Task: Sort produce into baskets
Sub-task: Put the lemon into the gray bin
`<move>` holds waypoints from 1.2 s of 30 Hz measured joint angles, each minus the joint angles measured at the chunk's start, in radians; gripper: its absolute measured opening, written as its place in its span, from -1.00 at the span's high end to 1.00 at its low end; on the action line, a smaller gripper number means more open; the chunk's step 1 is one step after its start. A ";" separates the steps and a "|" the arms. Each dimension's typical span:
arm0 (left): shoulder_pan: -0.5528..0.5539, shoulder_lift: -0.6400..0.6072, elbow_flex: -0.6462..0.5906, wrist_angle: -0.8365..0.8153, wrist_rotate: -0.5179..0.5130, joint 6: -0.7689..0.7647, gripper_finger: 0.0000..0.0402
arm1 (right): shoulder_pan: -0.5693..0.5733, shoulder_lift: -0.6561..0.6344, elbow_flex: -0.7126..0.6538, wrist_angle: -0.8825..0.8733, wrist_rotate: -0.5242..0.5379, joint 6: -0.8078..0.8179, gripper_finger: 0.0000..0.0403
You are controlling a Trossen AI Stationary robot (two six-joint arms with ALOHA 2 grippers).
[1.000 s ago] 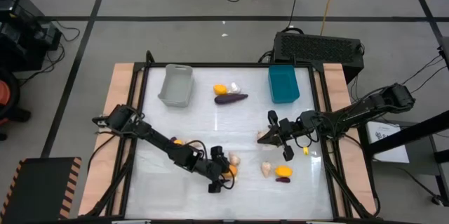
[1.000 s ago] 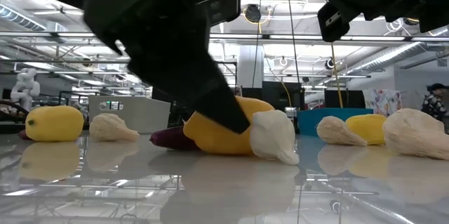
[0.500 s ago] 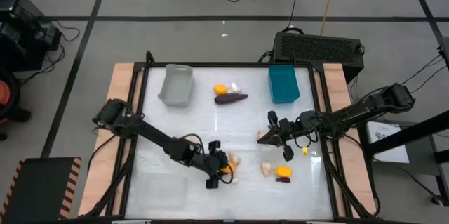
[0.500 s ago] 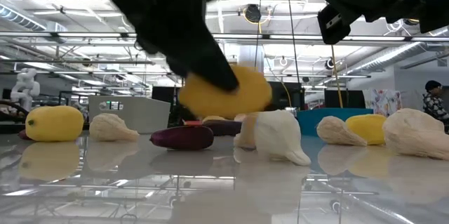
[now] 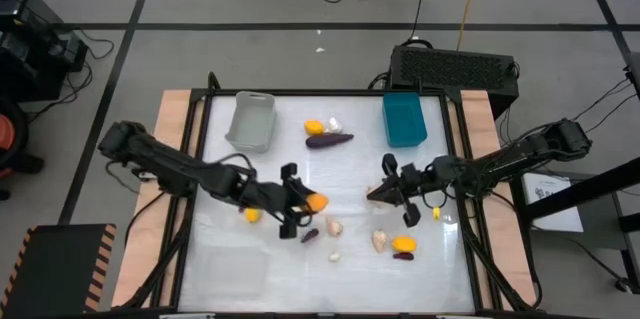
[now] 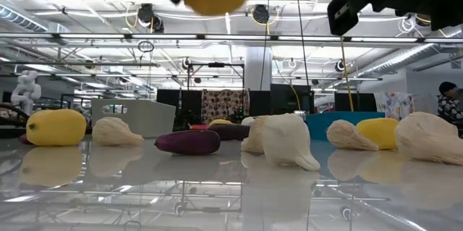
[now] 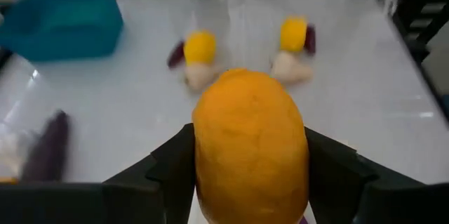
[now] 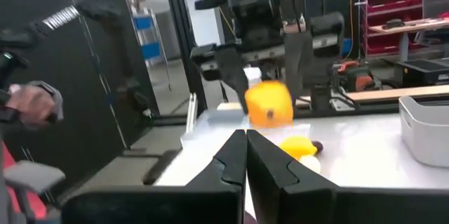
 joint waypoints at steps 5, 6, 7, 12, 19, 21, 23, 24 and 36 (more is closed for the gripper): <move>0.040 -0.101 -0.027 -0.025 -0.043 0.026 -0.06 | 0.000 0.000 0.000 0.048 0.000 0.042 0.98; 0.051 -0.118 -0.039 -0.032 -0.053 0.027 -0.06 | 0.000 0.000 0.000 0.057 0.000 0.046 0.98; 0.063 -0.131 -0.050 -0.040 -0.057 0.027 -0.06 | 0.000 0.000 0.000 0.064 0.000 0.047 0.98; 0.131 -0.205 -0.134 -0.045 -0.058 0.022 -0.06 | 0.000 0.000 0.000 0.061 0.000 0.042 0.98; 0.220 -0.329 -0.252 -0.044 -0.059 -0.005 -0.06 | 0.000 0.027 0.000 0.068 0.023 -0.013 0.98; 0.242 -0.360 -0.270 -0.043 -0.058 -0.004 -0.06 | 0.000 0.041 0.000 0.054 0.069 -0.006 0.98; 0.266 -0.399 -0.284 -0.069 -0.059 -0.004 -0.06 | 0.000 0.064 0.000 0.062 0.108 0.012 0.98; 0.281 -0.418 -0.291 -0.079 -0.065 -0.004 -0.06 | 0.000 0.076 0.000 0.062 0.124 0.020 0.98; 0.511 -0.570 -0.427 -0.149 -0.260 -0.165 -0.06 | -0.002 0.181 0.000 0.158 0.155 0.076 0.98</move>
